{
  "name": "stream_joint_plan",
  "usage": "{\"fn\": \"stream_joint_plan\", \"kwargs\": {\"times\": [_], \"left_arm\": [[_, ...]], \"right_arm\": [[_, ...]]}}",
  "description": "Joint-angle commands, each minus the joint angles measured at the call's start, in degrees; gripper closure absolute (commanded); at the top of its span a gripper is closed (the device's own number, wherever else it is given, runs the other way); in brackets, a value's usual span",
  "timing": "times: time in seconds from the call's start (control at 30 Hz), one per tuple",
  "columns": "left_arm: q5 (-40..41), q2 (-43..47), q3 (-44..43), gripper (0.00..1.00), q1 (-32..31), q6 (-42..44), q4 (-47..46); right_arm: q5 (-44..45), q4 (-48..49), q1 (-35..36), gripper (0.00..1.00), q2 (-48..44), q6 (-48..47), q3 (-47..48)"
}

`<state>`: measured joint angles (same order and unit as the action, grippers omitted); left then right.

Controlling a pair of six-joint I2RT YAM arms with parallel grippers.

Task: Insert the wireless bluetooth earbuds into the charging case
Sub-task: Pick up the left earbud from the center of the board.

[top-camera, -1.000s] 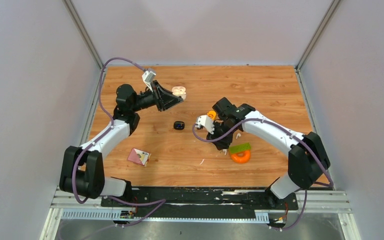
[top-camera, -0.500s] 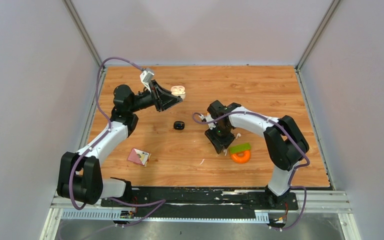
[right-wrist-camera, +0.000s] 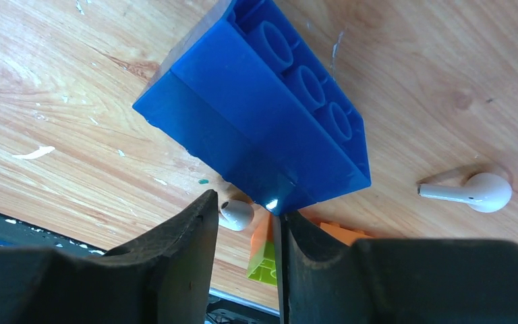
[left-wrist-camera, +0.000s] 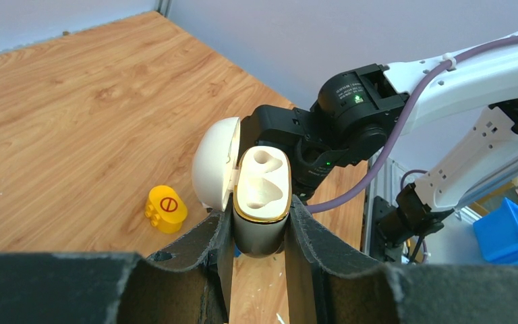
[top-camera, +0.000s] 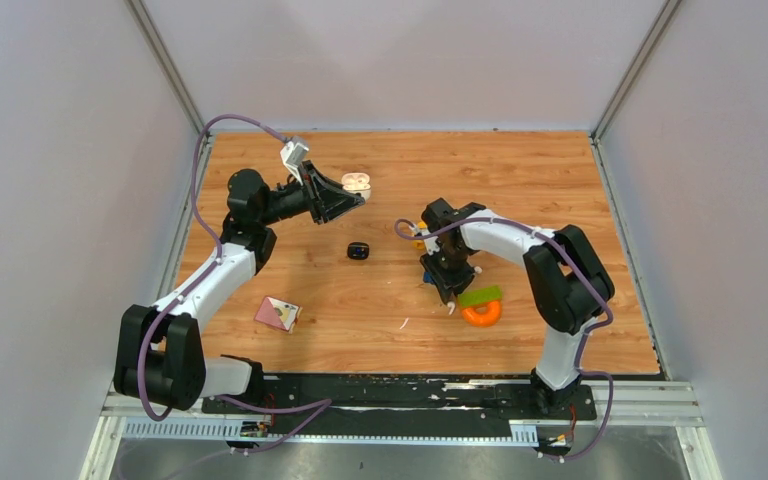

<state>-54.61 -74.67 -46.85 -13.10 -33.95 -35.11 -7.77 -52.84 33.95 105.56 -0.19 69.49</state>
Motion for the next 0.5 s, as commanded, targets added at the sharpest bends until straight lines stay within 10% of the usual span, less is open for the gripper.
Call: {"fn": "stream_joint_plan", "kwargs": {"times": [0.0, 0.47], "left_arm": [[0.6, 1.4, -1.1, 1.0, -0.1, 1.2, -0.8], [1.1, 0.5, -1.5, 1.0, -0.1, 0.7, -1.3]], "right_arm": [[-1.4, 1.5, 0.4, 0.65, -0.3, 0.5, 1.7], [-4.4, 0.7, 1.7, 0.65, -5.9, -2.2, -0.9]]}}
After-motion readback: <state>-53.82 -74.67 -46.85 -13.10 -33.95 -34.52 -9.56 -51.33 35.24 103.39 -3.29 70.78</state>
